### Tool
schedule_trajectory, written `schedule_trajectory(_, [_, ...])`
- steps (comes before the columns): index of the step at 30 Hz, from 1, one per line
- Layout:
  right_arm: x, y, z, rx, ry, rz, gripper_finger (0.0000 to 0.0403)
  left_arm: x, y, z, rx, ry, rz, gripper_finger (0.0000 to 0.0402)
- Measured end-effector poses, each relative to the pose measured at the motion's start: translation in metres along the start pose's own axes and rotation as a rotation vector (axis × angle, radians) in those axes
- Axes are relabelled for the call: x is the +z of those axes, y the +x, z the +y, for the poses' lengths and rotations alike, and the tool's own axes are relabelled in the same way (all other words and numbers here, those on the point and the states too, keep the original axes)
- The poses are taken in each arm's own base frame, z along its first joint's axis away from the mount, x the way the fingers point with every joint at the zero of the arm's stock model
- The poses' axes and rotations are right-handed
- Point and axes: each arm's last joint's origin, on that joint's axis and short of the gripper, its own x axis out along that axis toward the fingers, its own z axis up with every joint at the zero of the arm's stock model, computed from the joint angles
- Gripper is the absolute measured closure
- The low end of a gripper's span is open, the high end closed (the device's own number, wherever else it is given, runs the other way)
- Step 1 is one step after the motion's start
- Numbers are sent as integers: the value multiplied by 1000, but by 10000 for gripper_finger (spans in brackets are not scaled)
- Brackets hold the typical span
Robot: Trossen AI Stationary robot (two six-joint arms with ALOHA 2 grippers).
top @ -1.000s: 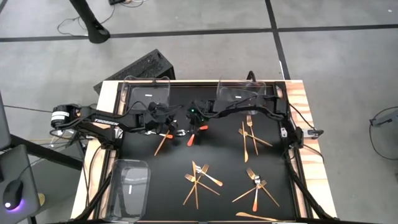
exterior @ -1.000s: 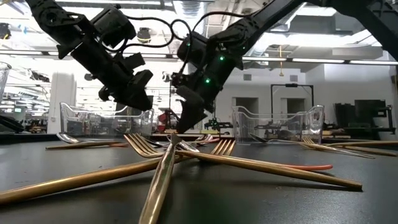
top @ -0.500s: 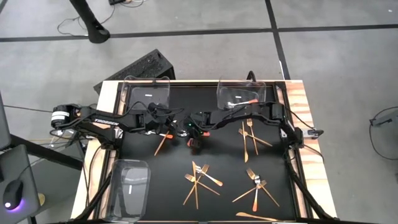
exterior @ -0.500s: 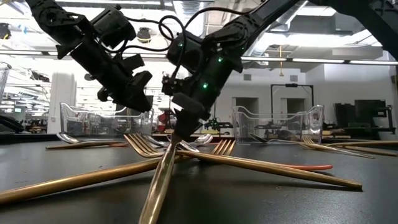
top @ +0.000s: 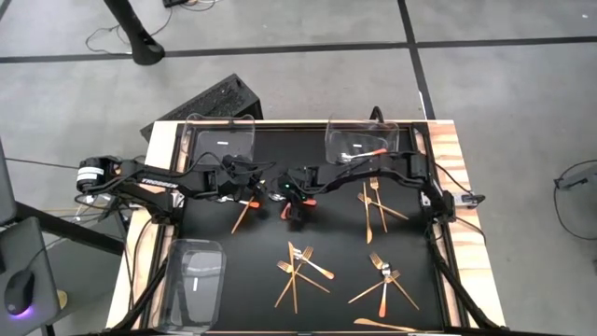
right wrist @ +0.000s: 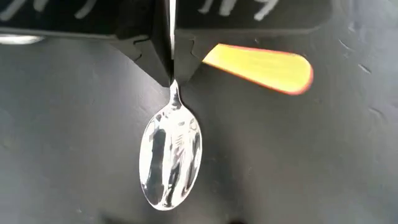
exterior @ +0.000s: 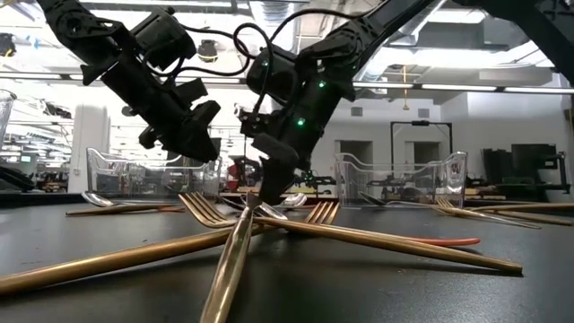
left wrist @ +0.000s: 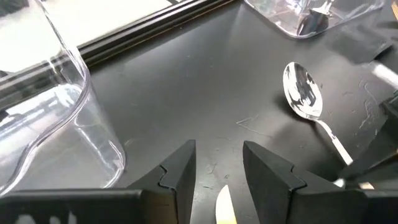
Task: Sort silverware by color (type)
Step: Put the silver and orange spoon into the top left transparent bin
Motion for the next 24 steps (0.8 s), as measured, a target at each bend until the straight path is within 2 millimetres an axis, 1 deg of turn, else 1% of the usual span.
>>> schedule_trajectory(4, [2,-12,5,-132,-46,-14,396,0,0,0,10,-24,-4,281])
schedule_trajectory(8, [12,-30,6,-283,-66,-89,396,2,0,0,17,-34,-26,267])
schedule_trajectory(12, [15,-31,13,-374,-120,-123,396,6,0,-1,8,-42,-68,241])
schedule_trajectory(16, [20,-35,22,-470,-177,-163,397,10,2,0,-6,-57,-89,205])
schedule_trajectory(21, [23,-39,32,-601,-292,-176,397,13,6,7,-61,-76,-52,166])
schedule_trajectory(24, [24,-41,38,-652,-355,-173,396,14,9,10,-103,-75,-26,156])
